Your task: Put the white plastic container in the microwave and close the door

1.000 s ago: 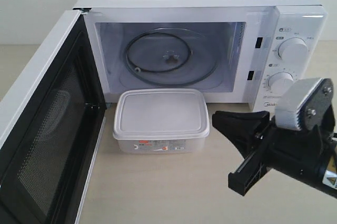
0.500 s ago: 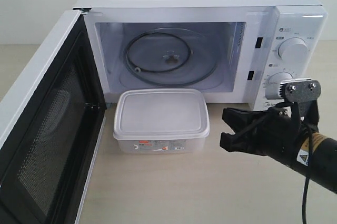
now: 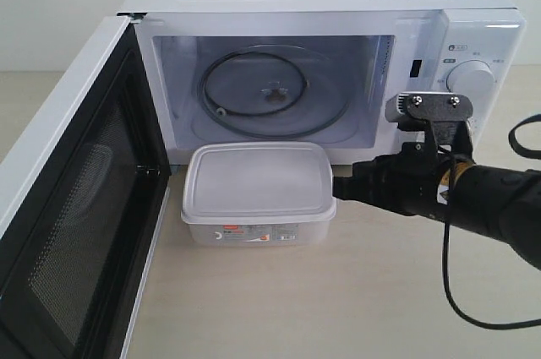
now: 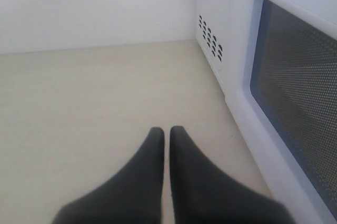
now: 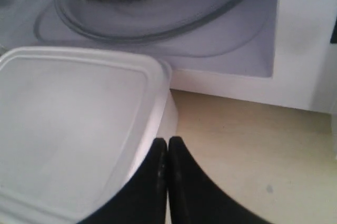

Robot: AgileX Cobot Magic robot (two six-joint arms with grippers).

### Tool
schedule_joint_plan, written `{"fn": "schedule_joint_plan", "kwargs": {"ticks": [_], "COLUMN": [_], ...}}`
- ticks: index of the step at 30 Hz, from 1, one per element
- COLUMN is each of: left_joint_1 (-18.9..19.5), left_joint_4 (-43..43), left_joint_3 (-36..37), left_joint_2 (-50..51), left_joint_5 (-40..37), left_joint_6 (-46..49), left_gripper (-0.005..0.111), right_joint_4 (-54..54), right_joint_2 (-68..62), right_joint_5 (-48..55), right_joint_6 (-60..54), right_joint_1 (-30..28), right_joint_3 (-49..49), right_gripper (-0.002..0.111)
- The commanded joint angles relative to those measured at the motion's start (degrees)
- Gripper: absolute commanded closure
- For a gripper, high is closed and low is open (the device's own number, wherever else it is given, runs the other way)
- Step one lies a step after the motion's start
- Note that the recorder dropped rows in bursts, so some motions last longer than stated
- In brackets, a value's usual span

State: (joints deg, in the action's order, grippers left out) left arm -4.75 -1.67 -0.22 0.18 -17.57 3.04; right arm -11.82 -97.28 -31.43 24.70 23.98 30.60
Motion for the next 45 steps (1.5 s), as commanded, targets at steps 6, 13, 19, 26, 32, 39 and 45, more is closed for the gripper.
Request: {"fn": "schedule_joint_plan", "kwargs": {"ticks": [6,13,19,26,32,39,45], "left_joint_1": [0.11,0.11,0.11,0.11,0.11,0.11,0.11], "left_joint_4": [-0.34,-0.34,-0.34,-0.34,-0.34,-0.34,-0.34], "left_joint_3": [0.22,0.22,0.22,0.22,0.22,0.22,0.22], "left_joint_2": [-0.18,-0.18,-0.18,-0.18,-0.18,-0.18,-0.18], "left_joint_5": [0.02,0.02,0.02,0.02,0.02,0.02,0.02], "left_joint_6": [0.05,0.05,0.05,0.05,0.05,0.05,0.05], "left_gripper": [0.102,0.102,0.102,0.102,0.102,0.102,0.102], "right_joint_4": [-1.31,-1.27,1.19,-6.87,-20.36,-39.22,-35.7], "right_joint_2": [-3.6,-8.75,-12.56,-12.66,-12.56,-12.43,-7.45], "right_joint_5": [-3.8,-13.8,-14.43,-16.13,-13.26,-17.44,-2.89], "right_joint_6": [-2.68,-2.8,-2.79,-1.34,11.21,26.35,27.14], "right_joint_1": [-0.06,-0.06,-0.06,-0.06,-0.06,-0.06,-0.06], "right_joint_3": [2.28,0.08,0.2,0.2,0.06,0.06,-0.68], "right_gripper": [0.109,0.109,0.109,0.109,0.109,0.109,0.109]}}
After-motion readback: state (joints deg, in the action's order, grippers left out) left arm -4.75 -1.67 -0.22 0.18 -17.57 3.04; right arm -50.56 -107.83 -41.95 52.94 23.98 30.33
